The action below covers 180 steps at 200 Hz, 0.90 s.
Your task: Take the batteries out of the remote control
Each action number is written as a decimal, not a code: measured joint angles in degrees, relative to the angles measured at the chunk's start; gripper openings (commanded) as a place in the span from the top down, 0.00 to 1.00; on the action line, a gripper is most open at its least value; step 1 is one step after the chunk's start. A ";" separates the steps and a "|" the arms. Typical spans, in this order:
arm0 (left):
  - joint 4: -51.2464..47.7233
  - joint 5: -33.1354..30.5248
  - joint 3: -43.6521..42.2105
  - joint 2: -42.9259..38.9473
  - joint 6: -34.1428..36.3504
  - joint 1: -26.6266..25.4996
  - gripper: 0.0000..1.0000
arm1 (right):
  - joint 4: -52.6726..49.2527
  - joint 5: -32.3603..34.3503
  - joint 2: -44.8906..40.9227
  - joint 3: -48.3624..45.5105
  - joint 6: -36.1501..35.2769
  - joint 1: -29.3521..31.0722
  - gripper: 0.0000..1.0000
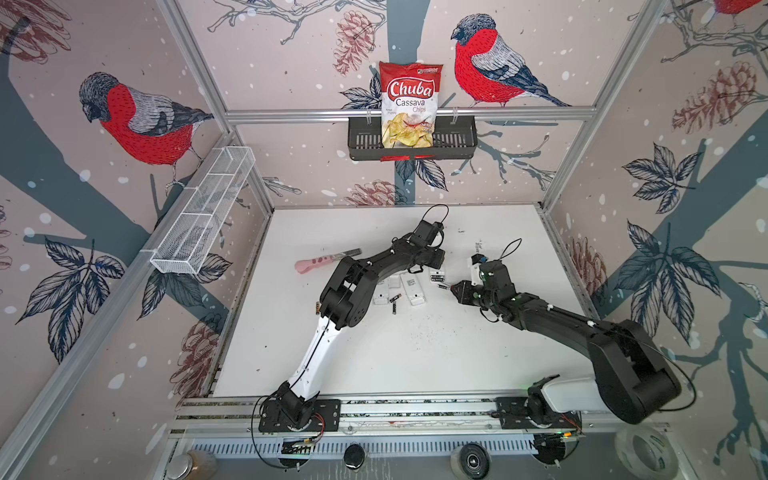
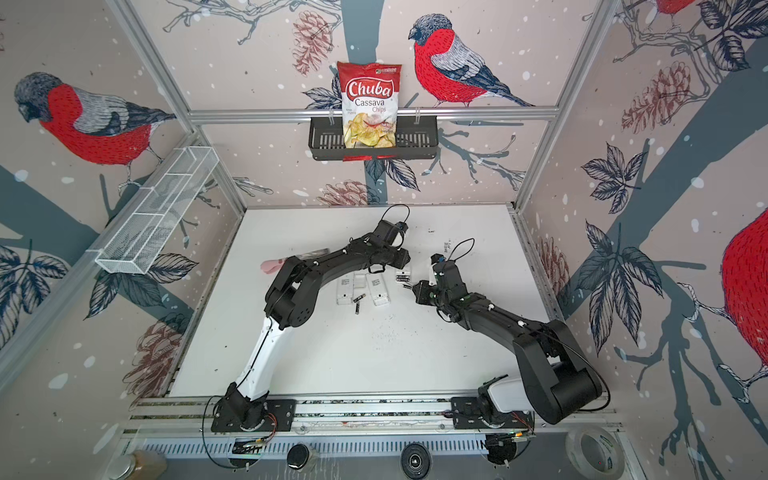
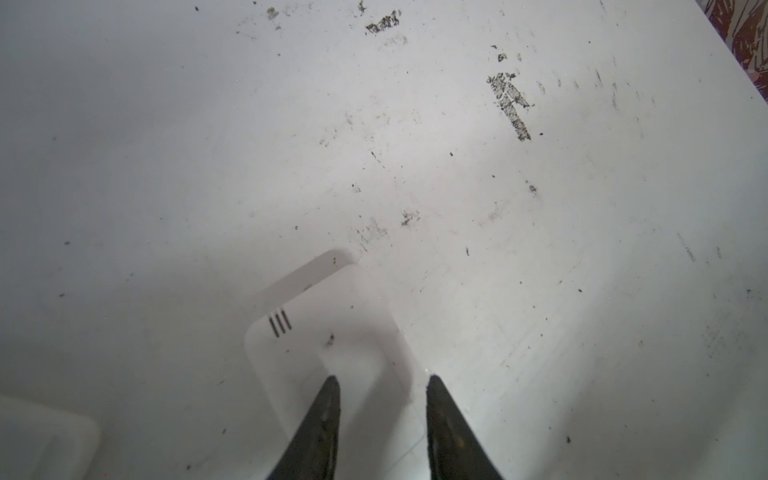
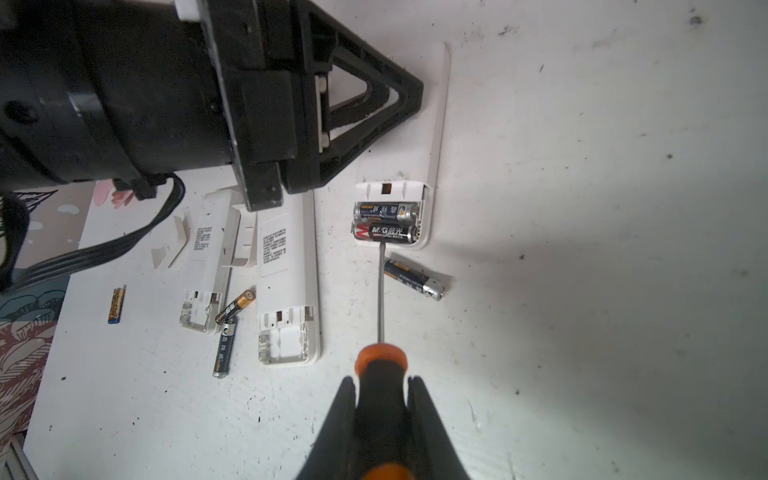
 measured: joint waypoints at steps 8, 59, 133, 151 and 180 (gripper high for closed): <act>0.00 -0.02 -0.02 0.00 0.00 0.00 0.65 | 0.11 0.00 0.22 0.20 0.00 0.00 1.00; 0.07 -0.02 -0.07 0.00 0.00 0.00 0.65 | 0.44 -0.28 1.70 1.07 0.00 0.02 1.00; 0.42 0.07 -0.24 0.00 0.00 0.00 0.66 | 0.74 -0.35 1.18 1.20 0.22 0.42 1.00; 0.44 0.04 -0.28 -0.04 0.00 0.00 0.66 | 0.44 -0.35 0.66 1.03 0.20 0.68 1.00; 0.50 0.02 -0.37 -0.07 0.00 0.00 0.67 | 0.02 -0.35 -0.46 0.33 0.98 0.81 1.00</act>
